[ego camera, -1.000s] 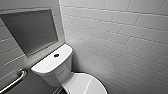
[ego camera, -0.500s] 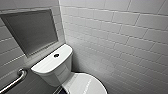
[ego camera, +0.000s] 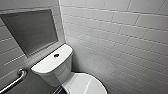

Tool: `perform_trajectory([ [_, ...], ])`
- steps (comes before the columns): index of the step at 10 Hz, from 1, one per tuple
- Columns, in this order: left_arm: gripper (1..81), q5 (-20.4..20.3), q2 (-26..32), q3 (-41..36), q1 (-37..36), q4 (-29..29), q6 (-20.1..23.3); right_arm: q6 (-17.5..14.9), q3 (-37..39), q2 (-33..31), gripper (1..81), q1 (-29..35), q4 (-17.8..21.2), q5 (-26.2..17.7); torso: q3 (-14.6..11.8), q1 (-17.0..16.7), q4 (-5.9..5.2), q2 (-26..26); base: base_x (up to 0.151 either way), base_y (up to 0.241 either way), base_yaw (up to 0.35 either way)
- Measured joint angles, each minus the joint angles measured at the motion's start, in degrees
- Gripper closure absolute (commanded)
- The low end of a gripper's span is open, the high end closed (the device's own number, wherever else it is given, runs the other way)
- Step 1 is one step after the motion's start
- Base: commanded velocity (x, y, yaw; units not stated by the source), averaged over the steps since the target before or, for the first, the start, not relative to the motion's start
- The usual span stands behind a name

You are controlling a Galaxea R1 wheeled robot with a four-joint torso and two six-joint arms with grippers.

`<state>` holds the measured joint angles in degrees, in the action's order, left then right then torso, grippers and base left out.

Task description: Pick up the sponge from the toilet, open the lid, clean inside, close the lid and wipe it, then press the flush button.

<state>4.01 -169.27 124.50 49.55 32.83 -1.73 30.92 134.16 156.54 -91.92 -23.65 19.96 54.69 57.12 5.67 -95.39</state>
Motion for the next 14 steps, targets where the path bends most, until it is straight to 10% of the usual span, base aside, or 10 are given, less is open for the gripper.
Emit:
perform_trajectory([
  [14,1.0,3.32,-2.89,4.94,-2.21,10.25,-1.1,0.23,0.63,0.62,81.1,0.35,0.0,0.63,0.02,0.02,0.0,0.0,0.0,0.0,0.0],
])
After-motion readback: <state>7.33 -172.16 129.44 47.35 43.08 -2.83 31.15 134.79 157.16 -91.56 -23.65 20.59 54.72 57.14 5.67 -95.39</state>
